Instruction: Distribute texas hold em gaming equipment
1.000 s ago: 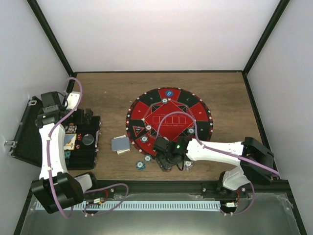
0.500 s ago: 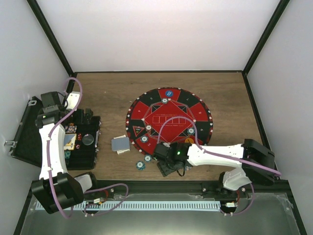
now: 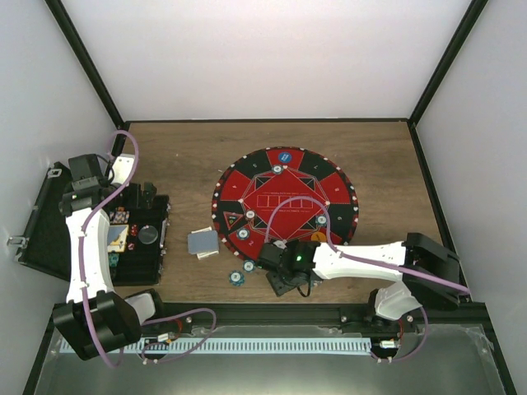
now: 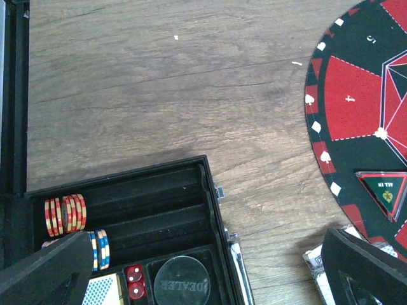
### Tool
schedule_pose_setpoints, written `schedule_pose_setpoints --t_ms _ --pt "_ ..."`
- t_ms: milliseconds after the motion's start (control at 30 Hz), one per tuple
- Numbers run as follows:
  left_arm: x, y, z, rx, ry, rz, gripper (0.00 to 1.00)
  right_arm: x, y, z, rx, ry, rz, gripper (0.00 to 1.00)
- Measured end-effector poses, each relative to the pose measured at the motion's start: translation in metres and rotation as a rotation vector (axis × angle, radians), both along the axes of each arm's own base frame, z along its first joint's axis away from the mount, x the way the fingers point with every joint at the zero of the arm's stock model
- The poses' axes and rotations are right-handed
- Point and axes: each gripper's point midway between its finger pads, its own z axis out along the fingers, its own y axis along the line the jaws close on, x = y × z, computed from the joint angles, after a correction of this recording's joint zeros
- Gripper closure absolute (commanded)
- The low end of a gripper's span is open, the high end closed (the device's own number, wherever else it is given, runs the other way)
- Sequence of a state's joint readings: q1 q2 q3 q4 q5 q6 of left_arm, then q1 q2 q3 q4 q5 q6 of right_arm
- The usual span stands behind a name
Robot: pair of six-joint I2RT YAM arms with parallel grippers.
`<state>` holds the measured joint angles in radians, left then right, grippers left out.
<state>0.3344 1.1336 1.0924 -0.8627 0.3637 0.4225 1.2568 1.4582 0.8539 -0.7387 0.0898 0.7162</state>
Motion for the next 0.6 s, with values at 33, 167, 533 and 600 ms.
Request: schedule_pose_setpoints --t_ms 33,167,533,600 --pt "-0.0002 0.0000 0.0004 0.001 -0.001 0.000 0.00 0.0003 -0.0005 -0.0011 -0.005 -0.001 -0.001 0.44" --pt "-0.0004 0.0001 0.0009 0.003 -0.003 0.001 0.00 0.0018 -0.0026 -0.0048 -0.024 -0.007 -0.003 0.49" --pt "-0.0002 0.0007 0.0023 0.005 -0.005 0.002 0.00 0.0036 -0.0030 -0.0044 -0.027 -0.020 -0.004 0.73" --pt "-0.0001 0.0007 0.0033 0.006 -0.006 0.002 0.00 0.0036 -0.0031 -0.0040 -0.027 -0.020 -0.005 0.74"
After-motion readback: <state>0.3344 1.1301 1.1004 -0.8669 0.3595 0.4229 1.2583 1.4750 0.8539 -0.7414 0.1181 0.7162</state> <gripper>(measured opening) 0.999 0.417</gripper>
